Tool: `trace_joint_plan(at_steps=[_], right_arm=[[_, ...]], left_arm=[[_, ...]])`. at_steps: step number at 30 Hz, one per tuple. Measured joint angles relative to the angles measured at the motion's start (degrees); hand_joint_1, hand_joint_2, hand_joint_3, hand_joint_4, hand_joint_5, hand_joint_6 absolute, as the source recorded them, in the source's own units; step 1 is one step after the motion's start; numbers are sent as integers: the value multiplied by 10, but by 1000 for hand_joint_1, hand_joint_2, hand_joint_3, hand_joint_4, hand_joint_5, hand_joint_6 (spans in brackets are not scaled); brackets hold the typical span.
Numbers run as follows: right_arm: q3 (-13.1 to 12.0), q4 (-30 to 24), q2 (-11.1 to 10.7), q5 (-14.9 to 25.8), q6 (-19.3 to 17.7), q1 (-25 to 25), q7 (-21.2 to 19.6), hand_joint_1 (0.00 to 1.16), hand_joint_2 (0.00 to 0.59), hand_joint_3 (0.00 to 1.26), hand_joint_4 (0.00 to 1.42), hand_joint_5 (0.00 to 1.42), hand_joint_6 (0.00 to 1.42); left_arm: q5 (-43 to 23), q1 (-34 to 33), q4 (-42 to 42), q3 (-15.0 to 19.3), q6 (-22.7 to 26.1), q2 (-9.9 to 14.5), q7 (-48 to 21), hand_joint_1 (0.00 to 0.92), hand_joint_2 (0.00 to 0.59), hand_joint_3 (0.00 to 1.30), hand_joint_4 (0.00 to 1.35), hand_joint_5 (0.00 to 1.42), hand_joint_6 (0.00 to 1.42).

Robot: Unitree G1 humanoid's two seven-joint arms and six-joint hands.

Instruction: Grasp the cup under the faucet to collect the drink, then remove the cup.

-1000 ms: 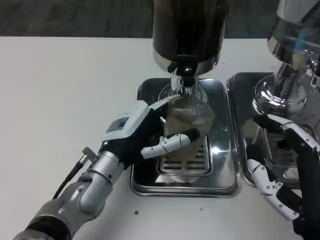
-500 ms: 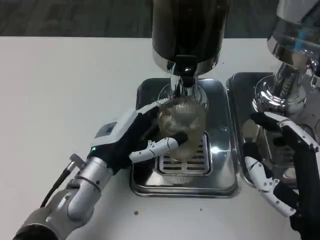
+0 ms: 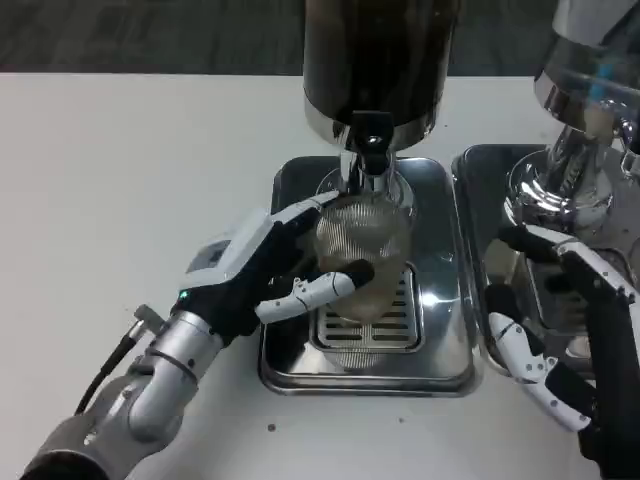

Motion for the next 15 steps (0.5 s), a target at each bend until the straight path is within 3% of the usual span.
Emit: trace_joint_plan(at_steps=[15], right_arm=[[3, 23, -6, 8, -6, -15, 0, 431, 388, 405, 376, 372, 515]], left_arm=[[-68, 95, -135, 72, -56, 61, -30, 0, 107, 204, 185, 264, 247]])
